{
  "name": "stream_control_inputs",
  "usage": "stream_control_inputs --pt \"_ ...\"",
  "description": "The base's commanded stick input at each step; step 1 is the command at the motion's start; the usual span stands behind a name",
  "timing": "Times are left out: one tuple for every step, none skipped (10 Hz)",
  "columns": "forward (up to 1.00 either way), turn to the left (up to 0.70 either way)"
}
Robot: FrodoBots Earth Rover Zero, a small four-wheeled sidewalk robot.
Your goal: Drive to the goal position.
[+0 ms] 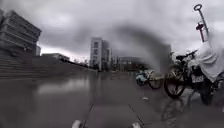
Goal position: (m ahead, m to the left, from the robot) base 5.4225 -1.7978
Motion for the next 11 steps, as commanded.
stream_control_inputs --pt "0.70 0.00" --pt "0.70 0.00" --pt "0.70 0.00" --pt "0.70 0.00" --pt "0.70 0.00" --pt "0.70 0.00" --pt "0.70 0.00" --pt "0.70 0.00" --pt "0.70 0.00" --pt "0.70 -0.01" --pt "0.70 -0.01"
